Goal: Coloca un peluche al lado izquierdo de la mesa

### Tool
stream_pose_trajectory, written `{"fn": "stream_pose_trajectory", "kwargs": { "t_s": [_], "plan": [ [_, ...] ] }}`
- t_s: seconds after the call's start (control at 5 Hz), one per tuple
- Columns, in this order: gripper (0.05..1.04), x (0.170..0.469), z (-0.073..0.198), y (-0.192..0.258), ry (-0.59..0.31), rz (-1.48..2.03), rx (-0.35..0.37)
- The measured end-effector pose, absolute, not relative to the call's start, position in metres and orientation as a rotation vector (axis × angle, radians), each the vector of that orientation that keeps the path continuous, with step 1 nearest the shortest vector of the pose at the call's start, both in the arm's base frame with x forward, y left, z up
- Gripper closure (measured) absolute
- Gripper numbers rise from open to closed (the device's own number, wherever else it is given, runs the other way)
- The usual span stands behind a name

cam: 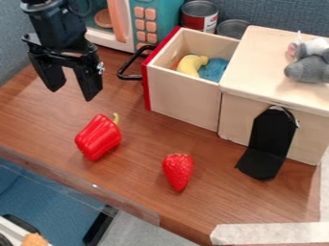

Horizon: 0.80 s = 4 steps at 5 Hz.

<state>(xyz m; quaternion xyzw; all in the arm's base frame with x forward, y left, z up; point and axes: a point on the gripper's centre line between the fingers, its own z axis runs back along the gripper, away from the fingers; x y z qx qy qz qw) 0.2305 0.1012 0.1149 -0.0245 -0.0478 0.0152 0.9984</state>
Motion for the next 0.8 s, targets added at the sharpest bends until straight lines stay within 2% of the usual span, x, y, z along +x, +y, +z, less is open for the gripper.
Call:
{"fn": "stream_pose_trajectory", "kwargs": {
  "t_s": [0.2,0.4,0.6,0.8],
  "plan": [
    [0.084,0.230,0.110,0.099,-0.074,0.035,-0.051],
    [0.084,0.243,0.121,0.074,-0.102,0.002,0.023],
    [0.084,0.264,0.150,0.040,-0.170,0.002,0.047],
    [0.084,0.290,0.167,-0.004,-0.220,0.000,0.025]
  ]
}}
